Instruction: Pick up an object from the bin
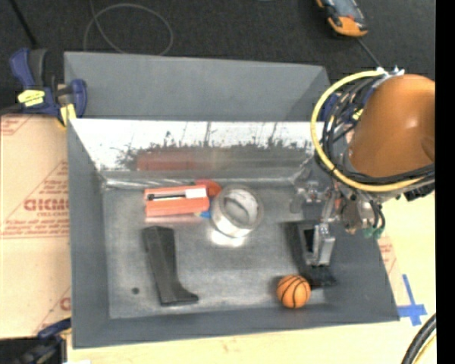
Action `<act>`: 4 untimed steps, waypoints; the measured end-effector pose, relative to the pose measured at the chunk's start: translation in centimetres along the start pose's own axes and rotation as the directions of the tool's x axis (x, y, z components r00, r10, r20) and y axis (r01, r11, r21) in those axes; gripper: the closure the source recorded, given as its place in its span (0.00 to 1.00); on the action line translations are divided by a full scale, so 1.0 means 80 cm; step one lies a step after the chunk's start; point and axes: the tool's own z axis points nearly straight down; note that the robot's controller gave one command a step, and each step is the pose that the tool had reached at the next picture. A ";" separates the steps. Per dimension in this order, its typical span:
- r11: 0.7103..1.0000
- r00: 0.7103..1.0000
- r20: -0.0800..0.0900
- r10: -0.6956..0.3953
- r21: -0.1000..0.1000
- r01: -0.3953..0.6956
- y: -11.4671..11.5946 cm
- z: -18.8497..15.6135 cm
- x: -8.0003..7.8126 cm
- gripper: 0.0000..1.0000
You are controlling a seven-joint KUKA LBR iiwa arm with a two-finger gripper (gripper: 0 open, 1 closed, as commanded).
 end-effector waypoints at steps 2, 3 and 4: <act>0.999 0.998 0.018 -0.054 0.001 0.054 -0.019 0.029 0.010 0.00; 1.000 1.000 0.004 0.002 0.000 -0.002 -0.105 0.107 0.042 0.00; 0.930 0.930 0.006 -0.368 0.002 0.368 -0.050 0.112 0.044 0.00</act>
Offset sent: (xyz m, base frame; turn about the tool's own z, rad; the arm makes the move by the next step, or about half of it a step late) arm -0.0349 -0.0520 -0.0835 -0.1303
